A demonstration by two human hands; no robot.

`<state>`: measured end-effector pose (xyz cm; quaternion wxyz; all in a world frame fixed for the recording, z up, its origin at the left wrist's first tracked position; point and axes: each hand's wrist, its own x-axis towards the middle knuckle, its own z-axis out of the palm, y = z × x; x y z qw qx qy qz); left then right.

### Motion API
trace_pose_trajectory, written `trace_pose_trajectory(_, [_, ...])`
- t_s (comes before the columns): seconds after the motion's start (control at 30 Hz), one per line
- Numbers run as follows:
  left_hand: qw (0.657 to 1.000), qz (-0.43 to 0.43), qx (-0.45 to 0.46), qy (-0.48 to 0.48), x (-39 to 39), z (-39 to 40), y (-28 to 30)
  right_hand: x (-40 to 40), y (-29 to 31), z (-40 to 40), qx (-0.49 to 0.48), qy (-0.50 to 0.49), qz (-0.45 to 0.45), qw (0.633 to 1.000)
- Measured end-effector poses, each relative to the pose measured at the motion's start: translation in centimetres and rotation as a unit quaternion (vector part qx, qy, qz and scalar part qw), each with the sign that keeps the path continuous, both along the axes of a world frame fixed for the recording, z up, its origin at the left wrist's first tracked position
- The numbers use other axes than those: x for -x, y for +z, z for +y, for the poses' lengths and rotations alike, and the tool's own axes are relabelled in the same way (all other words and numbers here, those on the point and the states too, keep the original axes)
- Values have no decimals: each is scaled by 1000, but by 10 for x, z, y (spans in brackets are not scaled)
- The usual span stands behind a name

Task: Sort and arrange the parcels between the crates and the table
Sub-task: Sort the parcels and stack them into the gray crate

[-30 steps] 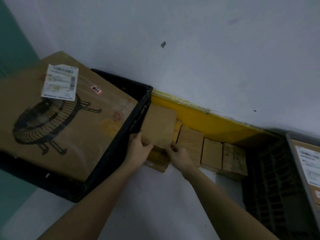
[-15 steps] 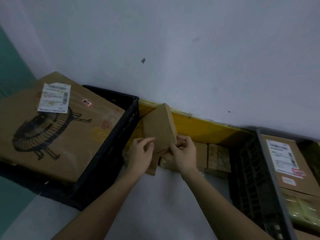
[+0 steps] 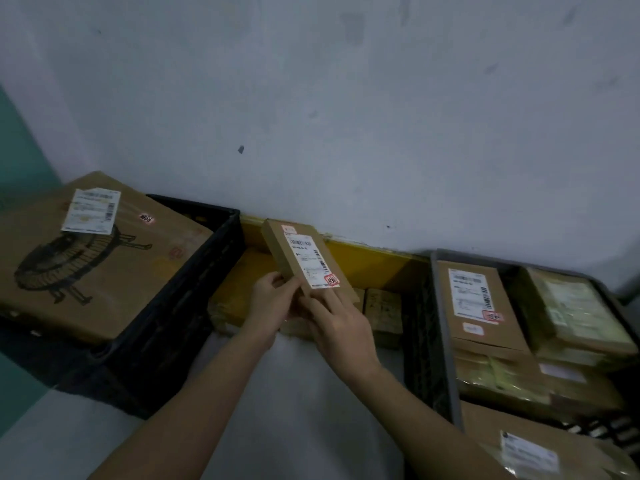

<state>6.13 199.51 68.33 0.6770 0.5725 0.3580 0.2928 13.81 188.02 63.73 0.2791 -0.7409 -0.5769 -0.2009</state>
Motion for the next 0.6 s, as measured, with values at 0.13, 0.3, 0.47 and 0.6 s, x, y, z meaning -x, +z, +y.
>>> trace_pose_trajectory(0.13, [998,3,-53,-18,2,-24,12,-5,13,-32,-27,1,68,997])
trace_pose_trajectory(0.3, [997,-8,-57,-42,6,-50,22,-38,32,-79,-85,-149,243,955])
trace_pose_trajectory(0.47, [996,-1,-63,-63,-2,-79,30,-56,39,-123,-97,-62,523,845])
trace_pose_trajectory(0.6, [995,1,-63,-78,-13,-103,30,-65,39,-151,-144,-44,576,803])
